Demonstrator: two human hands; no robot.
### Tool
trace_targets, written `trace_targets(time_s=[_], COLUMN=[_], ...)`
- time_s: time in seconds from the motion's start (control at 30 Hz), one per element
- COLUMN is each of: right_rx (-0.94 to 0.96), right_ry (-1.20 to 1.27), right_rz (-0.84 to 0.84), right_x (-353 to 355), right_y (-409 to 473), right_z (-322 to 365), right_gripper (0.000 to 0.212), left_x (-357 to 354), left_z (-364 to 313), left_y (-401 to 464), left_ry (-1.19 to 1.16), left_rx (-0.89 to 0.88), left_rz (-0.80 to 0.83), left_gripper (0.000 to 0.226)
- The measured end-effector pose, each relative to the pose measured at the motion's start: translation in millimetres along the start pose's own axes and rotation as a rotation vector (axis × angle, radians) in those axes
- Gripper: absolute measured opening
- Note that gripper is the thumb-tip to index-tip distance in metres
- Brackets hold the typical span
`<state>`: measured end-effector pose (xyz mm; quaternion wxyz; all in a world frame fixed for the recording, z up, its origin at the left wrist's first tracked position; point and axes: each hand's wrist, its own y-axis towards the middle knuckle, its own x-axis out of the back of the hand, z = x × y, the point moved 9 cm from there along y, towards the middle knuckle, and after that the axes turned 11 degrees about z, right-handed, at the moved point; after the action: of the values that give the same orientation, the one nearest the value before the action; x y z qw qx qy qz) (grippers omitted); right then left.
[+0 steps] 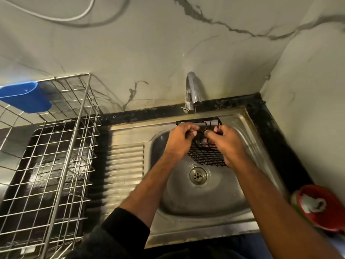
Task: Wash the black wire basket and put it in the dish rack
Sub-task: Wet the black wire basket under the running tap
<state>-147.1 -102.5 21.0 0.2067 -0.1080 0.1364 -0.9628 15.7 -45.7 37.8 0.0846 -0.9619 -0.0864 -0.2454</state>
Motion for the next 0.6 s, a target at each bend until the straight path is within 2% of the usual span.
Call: trace_targets(time_s=[0.17,0.27,0.33,0.47,0.6], right_rx=[0.019,-0.019,-0.050,-0.044,-0.031], right_ry=[0.131,0.280,0.363,0.543,0.640], right_rz=[-0.047,-0.044,-0.067,-0.096,-0.137], right_x=[11.6,15.1,15.6,12.2,14.1], right_y=[-10.5,-13.5,-14.5,-18.5,-22.9], right_z=[4.5,-3.3,-9.0,-6.1,-1.6], right_gripper=[0.011,0.024,0.020,0.008,0.014], left_x=[18.3,19.2,9.4,-7.8,-7.7], left_z=[26.2,43.5,48.2,47.7,44.1], left_y=[-9.2,-22.2,-29.0,-33.9,-38.7], left_ry=[-0.232,-0.407,-0.518,-0.638,-0.647], left_rx=[0.154,0.288,0.354,0.369,0.359], left_rz=[-0.184,-0.242,-0.185,-0.045,0.004], left_gripper=[0.019,0.019,0.019,0.011,0.027])
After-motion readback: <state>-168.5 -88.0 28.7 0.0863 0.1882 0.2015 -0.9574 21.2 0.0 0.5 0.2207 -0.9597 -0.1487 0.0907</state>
